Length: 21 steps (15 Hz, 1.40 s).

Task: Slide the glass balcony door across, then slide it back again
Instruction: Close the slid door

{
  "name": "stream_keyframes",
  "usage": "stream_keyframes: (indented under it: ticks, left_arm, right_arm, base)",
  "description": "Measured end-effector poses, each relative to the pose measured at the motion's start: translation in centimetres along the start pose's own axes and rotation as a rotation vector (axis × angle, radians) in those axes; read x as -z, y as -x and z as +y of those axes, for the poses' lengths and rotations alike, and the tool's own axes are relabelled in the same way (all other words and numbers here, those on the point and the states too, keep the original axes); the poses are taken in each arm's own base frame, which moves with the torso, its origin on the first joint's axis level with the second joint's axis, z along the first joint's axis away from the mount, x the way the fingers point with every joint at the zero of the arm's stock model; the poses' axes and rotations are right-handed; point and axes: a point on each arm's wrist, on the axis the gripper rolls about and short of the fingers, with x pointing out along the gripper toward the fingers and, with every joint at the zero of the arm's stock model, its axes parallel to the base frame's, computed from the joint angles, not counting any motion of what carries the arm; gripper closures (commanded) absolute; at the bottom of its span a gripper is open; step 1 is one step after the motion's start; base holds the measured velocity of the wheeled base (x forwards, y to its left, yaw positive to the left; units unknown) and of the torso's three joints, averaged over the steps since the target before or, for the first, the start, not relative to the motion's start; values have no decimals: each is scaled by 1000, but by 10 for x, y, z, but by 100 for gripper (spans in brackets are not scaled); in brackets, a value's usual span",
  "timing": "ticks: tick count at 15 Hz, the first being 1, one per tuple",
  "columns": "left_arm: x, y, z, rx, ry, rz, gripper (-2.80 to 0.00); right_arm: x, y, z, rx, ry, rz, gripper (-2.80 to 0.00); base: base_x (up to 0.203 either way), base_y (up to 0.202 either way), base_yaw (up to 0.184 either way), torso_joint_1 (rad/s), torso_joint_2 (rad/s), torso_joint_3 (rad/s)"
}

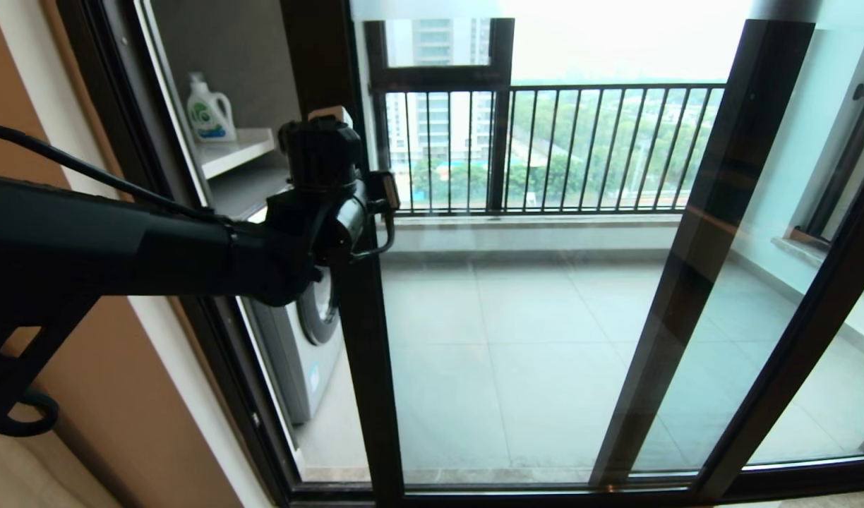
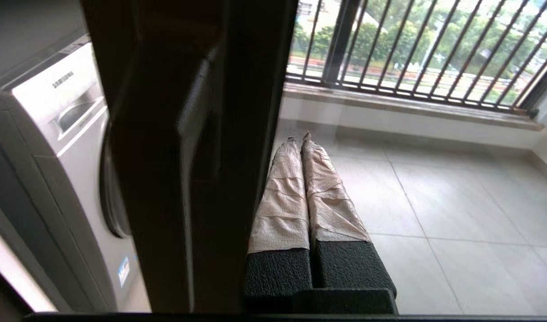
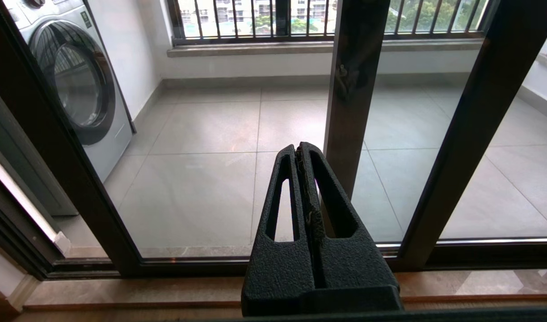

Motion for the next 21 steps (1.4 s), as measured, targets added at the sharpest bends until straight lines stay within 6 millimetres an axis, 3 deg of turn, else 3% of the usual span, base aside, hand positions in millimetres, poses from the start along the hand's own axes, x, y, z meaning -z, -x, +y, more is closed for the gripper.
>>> stream_keyframes:
  ticks: [11,21]
  left_arm:
    - [-11,4,70,-110,-17,25,0]
    - [-19,-3,110,-183,-18,15,0]
  right_arm:
    - [0,0,0,0,0,0,0]
    - [0,0,0,0,0,0,0]
  base:
    - [0,0,0,0,0,0]
    - [0,0,0,0,0,0]
